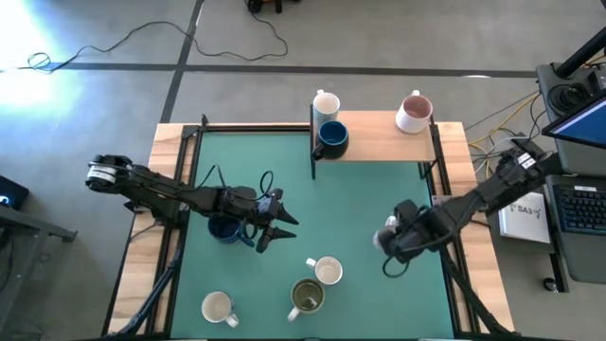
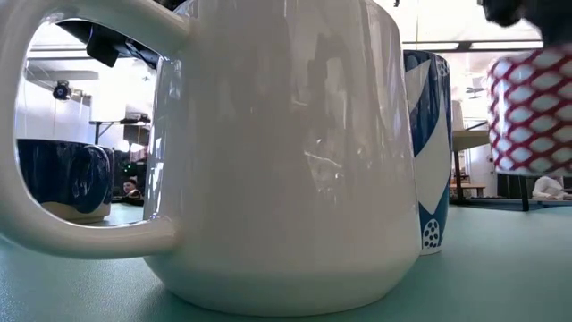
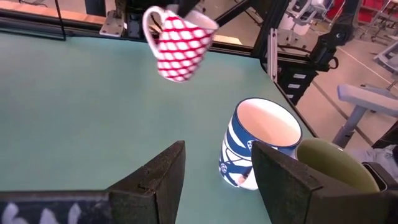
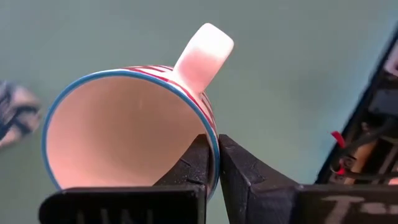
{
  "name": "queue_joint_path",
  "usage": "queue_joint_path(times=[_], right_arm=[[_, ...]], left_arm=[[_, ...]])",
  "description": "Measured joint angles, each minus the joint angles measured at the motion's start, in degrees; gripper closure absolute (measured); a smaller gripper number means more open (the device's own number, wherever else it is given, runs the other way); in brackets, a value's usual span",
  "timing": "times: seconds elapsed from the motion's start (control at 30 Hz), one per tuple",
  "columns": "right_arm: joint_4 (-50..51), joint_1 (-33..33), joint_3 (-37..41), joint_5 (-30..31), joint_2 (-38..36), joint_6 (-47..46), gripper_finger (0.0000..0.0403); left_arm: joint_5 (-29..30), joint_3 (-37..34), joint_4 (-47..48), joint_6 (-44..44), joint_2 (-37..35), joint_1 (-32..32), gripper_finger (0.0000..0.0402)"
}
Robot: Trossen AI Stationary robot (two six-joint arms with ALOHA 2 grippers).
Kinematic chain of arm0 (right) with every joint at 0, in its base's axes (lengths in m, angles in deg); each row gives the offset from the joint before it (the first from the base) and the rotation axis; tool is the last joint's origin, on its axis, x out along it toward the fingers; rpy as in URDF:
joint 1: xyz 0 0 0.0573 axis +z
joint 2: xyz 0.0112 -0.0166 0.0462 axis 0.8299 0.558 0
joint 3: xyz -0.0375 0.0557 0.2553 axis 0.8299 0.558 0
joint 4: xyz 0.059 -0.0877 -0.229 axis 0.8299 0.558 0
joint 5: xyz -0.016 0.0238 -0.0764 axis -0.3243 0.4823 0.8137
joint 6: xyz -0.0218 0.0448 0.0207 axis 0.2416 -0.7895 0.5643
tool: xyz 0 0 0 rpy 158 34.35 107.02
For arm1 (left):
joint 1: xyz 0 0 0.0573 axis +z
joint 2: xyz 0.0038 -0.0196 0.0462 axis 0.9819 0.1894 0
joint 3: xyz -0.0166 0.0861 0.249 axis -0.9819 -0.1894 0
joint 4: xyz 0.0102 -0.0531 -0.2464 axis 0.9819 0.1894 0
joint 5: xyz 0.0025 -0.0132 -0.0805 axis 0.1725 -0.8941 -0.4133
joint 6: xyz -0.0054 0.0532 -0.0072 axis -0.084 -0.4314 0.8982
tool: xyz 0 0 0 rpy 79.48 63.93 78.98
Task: Place coffee mugs
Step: Put the red patterned mug on the shelf
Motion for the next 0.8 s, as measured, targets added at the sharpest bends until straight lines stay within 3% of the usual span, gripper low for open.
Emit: queue_joint_path(times=[0.3, 0.6, 0.8], right_arm=[[-0.10, -6.83, 10.96, -0.28, -7.39, -8.50, 0.0390], [-1.33, -11.54, 19.93, -3.42, -14.73, -6.63, 0.0390], [-1.60, -11.69, 20.94, -3.06, -16.36, -0.81, 0.0384]], left_arm=[[0.00, 0.00, 0.00, 2.00, 0.00, 0.00, 0.0233], [0.00, 0.00, 0.01, 1.65, 0.00, 0.00, 0.0233], [0.00, 0.00, -0.02, 1.55, 0.00, 0.00, 0.0233]])
